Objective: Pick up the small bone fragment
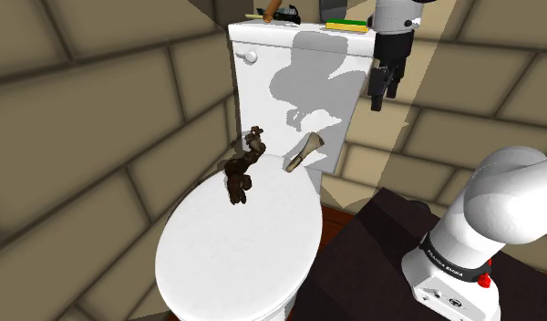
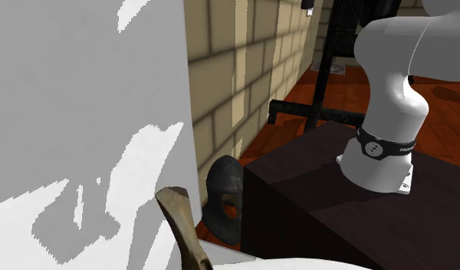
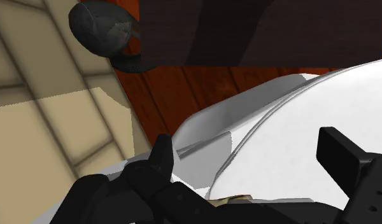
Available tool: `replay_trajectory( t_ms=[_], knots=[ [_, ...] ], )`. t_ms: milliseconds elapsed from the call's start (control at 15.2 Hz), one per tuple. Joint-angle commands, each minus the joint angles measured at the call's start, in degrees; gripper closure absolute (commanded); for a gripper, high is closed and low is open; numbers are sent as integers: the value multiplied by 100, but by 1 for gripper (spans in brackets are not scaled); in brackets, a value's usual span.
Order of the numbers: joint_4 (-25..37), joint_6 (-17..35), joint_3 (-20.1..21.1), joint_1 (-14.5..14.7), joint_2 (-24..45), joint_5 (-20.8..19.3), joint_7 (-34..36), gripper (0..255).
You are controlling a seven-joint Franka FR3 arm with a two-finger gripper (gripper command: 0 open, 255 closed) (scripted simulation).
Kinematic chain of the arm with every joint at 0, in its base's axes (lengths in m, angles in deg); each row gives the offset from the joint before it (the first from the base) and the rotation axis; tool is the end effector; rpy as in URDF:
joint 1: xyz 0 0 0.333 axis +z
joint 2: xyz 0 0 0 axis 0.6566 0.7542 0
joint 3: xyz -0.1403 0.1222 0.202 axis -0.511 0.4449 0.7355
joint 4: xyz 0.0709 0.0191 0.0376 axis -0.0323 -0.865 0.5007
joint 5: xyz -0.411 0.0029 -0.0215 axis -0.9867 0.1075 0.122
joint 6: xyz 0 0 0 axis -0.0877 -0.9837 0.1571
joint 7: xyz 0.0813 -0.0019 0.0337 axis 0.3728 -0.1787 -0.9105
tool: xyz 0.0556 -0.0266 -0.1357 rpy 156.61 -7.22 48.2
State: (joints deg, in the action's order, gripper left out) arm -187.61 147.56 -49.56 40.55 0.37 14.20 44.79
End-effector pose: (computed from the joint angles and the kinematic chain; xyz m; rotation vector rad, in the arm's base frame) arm 0.3516 -0.0335 0.4779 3.0415 0.0938 -0.2169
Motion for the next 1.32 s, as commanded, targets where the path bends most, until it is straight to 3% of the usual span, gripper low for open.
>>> replay_trajectory(
  t_ms=[0, 594, 1254],
  knots=[
    [0, 0, 0, 0, 0, 0, 0, 0],
    [235, 1299, -222, 383, 1888, -944, -1673, 0],
    [802, 2609, -135, 641, 4000, -1997, -3029, 0]
  ],
)
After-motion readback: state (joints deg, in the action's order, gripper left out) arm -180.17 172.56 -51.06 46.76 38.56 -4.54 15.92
